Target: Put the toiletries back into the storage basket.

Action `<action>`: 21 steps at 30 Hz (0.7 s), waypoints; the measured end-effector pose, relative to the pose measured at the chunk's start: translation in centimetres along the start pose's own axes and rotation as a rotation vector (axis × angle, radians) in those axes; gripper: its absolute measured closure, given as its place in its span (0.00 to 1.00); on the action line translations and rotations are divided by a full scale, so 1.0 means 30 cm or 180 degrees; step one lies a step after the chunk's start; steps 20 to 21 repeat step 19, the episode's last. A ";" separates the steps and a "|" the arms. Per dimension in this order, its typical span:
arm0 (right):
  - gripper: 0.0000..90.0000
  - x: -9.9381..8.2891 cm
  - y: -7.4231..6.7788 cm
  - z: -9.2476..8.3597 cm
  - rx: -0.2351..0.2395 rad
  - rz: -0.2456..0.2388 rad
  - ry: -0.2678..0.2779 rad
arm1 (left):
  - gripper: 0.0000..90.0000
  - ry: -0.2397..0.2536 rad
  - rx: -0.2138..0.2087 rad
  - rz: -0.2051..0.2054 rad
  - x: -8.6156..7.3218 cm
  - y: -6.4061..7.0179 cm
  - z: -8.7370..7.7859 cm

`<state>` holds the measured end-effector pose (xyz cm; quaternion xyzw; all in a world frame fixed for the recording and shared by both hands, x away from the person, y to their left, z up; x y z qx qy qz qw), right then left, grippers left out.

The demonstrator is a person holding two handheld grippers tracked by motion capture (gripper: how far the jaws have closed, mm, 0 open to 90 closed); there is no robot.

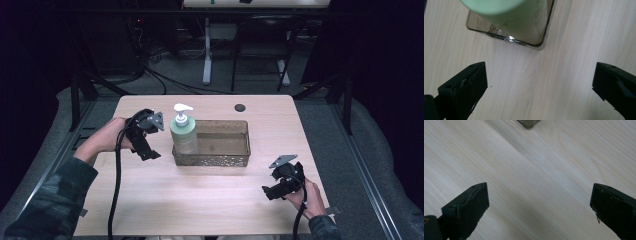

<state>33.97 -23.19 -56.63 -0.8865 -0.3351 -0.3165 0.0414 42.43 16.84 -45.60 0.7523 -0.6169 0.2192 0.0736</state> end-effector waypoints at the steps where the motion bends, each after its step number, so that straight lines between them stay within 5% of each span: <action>1: 0.02 0.000 0.000 0.000 0.0000 -0.0003 -0.0001 | 0.00 0.0014 -0.0023 -0.0028 -0.012 0.006 0.011; 13: 0.02 -0.002 0.002 0.001 -0.0003 0.0006 -0.0003 | 0.00 0.0219 -0.0134 -0.0389 -0.150 0.068 0.149; 16: 0.02 -0.001 0.003 0.001 -0.0002 0.0016 0.0000 | 0.00 0.0096 -0.0128 -0.0391 -0.173 0.072 0.176; 21: 0.02 0.000 0.004 0.001 -0.0014 -0.0003 0.0007 | 0.00 0.0174 -0.0181 -0.0466 -0.186 0.076 0.184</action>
Point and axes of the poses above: each handheld gripper's, and its own axes: z roughly forward along the jaws, x roughly out of its top, y roughly to its right, the point moved 5 cm from there along z, roughly forward along the jaws, and after that the axes turned 5 degrees about y, right-handed, at the moved point
